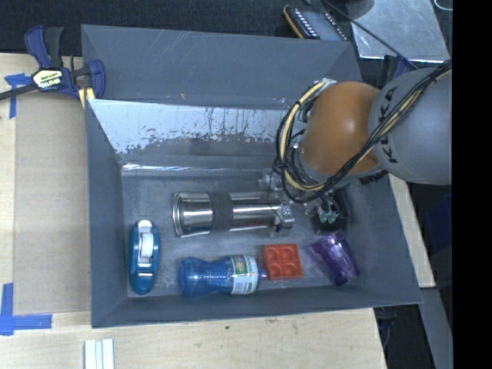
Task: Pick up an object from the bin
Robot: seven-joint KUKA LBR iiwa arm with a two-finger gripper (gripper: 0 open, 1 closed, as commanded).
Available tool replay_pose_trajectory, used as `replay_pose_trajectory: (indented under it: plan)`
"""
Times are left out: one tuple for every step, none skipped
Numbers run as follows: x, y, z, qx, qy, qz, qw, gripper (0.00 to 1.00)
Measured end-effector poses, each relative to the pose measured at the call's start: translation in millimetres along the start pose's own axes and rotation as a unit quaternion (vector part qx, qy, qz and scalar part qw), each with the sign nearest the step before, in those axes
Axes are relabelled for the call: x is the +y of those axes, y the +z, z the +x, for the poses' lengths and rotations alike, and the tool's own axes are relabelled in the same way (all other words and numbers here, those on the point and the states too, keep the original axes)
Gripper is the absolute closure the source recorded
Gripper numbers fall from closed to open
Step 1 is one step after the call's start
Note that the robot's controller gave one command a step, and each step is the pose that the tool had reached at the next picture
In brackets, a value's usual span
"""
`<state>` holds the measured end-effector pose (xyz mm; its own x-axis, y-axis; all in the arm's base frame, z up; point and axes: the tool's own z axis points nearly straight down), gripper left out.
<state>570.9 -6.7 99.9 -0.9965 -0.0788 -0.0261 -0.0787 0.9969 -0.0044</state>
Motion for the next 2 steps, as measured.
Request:
replay_pose_trajectory:
  plan:
    - [0.0, 0.0, 0.0, 0.0, 0.0, 0.0, 1.0, 1.0]
    - [0.0, -0.1, 0.0, -0.0001, 0.0, 0.0, 1.0, 1.0]
